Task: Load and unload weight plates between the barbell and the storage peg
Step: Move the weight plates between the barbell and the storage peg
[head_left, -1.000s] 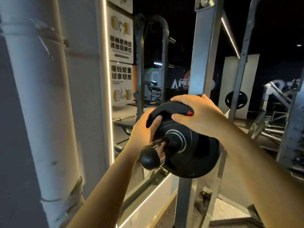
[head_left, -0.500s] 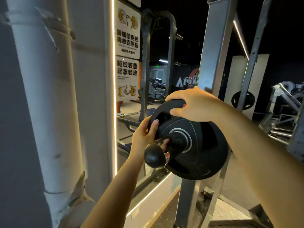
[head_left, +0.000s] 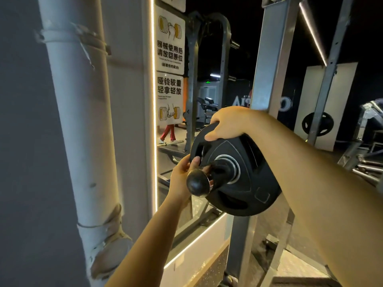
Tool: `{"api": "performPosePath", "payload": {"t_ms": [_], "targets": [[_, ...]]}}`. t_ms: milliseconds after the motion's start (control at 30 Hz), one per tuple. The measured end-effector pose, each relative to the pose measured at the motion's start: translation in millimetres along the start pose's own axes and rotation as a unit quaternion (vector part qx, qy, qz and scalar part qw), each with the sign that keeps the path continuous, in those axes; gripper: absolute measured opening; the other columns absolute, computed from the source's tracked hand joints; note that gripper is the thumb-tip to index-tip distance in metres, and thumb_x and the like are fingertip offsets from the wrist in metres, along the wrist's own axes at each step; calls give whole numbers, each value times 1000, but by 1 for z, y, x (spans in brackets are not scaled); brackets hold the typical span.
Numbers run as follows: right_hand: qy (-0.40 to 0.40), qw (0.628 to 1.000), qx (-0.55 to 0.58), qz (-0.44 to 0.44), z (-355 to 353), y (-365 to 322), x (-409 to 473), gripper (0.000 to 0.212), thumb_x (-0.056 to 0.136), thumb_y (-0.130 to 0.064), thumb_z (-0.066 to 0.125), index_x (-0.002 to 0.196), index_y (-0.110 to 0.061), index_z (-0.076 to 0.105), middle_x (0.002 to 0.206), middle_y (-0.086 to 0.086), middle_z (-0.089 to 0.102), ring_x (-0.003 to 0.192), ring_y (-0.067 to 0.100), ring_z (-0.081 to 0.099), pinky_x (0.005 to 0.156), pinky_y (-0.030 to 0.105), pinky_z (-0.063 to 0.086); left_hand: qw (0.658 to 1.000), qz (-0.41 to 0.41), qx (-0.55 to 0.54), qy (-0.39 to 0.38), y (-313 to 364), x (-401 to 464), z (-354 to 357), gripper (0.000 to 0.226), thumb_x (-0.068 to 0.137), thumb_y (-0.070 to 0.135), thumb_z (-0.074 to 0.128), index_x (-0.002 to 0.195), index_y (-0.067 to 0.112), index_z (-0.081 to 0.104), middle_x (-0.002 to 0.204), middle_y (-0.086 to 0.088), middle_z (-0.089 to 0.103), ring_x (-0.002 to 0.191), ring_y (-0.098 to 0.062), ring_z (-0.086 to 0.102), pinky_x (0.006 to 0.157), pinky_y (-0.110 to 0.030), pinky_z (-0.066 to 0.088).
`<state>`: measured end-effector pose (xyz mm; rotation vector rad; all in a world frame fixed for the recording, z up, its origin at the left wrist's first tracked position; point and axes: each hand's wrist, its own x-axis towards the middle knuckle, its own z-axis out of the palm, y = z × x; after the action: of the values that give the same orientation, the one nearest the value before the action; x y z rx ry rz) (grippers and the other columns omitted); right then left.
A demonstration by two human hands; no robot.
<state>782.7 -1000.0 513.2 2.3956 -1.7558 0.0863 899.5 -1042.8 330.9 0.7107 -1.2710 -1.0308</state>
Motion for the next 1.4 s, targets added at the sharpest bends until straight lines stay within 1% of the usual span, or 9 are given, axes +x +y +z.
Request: {"api": "performPosePath", "payload": {"t_ms": [100,267,367,467,700,967,1100,1200,1400], "targets": [[38,999,20,16,5,5,-8,49,95,-44,52,134,-14,50,126,6,56,112,23,53,88,34,41,998,27,63,-14,9,5,-6,18,97,19,55,112,11,62,106,-15,68,104,-36,64,96,-58,47],[219,970,108,13,37,20,-36,31,93,-44,54,105,-15,59,94,-1,58,90,20,55,81,31,39,976,90,182,-81,44,20,-10,31,97,37,52,121,19,57,109,-3,68,101,-20,66,92,-39,53],[362,919,152,23,65,23,-54,32,90,-43,57,106,-16,60,96,-4,57,92,16,52,78,30,44,964,119,219,-94,58,28,-5,32,100,29,48,130,20,51,116,-2,62,104,-19,62,91,-33,53],[406,894,185,40,76,21,-62,35,90,-41,58,111,-13,59,103,0,60,96,17,54,79,29,46,955,147,237,-102,65,28,0,27,101,27,46,127,29,50,114,2,62,100,-13,62,87,-29,53],[350,927,135,19,61,13,-59,35,92,-42,55,112,-13,58,105,2,56,93,17,53,78,29,44,964,114,208,-121,63,23,-12,32,102,25,44,133,20,46,118,-6,61,106,-21,63,92,-37,53],[97,995,-8,-29,7,-19,-12,43,89,-45,61,112,-9,62,86,1,54,86,21,54,67,30,40,999,-22,25,-22,-7,-12,-27,60,88,50,58,135,14,47,130,-14,57,118,-31,58,94,-45,52],[-9,999,-37,-7,-5,-40,8,43,84,-42,68,116,-14,60,78,-2,46,92,24,54,79,38,47,999,-46,2,-17,-33,-22,-29,47,102,23,49,144,10,34,139,-18,46,119,-35,55,77,-37,58],[-10,999,-46,18,-4,-44,11,51,82,-45,68,123,-17,58,88,0,50,95,25,53,81,40,46,998,-53,-8,-25,-33,-24,-27,42,103,20,43,142,8,35,134,-18,50,115,-37,56,67,-25,54],[136,983,-123,28,10,-37,-13,44,92,-45,50,123,-16,59,107,5,61,93,26,56,73,33,41,996,-63,-42,-49,-14,-15,-29,57,94,42,55,130,-1,46,122,-25,56,110,-39,56,80,-35,51]]}}
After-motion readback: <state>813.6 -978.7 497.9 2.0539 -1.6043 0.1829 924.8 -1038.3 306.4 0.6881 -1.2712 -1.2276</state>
